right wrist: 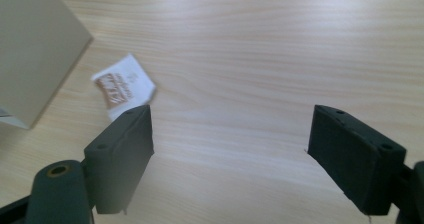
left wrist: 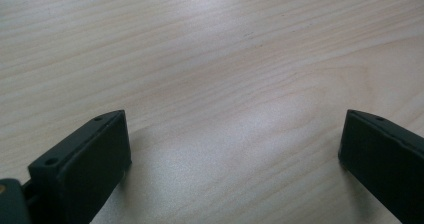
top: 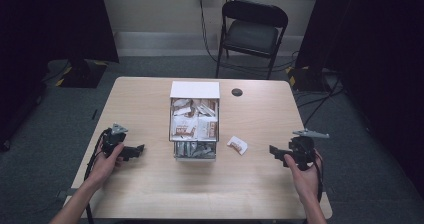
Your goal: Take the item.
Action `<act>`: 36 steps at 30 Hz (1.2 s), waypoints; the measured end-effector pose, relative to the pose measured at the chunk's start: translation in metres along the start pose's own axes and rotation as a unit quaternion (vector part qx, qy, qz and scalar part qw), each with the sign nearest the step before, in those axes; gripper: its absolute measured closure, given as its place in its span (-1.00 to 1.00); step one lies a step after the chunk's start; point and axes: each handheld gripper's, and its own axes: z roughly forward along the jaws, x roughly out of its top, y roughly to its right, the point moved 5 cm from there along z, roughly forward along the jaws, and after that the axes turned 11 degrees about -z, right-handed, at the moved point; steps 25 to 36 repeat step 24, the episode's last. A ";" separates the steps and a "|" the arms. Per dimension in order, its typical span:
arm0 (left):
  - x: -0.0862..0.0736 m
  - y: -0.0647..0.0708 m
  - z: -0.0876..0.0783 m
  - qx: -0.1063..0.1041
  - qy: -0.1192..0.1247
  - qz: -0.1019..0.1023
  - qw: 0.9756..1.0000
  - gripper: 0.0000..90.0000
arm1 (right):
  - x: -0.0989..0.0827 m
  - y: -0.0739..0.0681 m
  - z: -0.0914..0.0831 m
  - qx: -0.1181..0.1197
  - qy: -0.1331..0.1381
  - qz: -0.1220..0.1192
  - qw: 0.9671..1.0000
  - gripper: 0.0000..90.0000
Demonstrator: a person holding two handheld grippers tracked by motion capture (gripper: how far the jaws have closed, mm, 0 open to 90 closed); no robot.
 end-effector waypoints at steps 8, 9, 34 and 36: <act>0.000 0.000 0.000 0.000 0.000 0.001 1.000 -1.00 | -0.028 0.027 0.000 -0.053 -0.028 0.018 0.998 -0.63; 0.000 0.000 0.000 -0.001 -0.001 0.002 1.000 -1.00 | -0.033 0.029 0.002 -0.056 -0.034 0.022 0.998 -0.63; 0.000 0.000 0.000 -0.001 -0.002 0.001 1.000 -1.00 | -0.061 0.028 0.027 -0.144 -0.017 0.017 0.989 -0.72; 0.000 0.000 0.000 -0.001 -0.002 0.001 1.000 -1.00 | -0.061 0.028 0.027 -0.144 -0.017 0.017 0.989 -0.72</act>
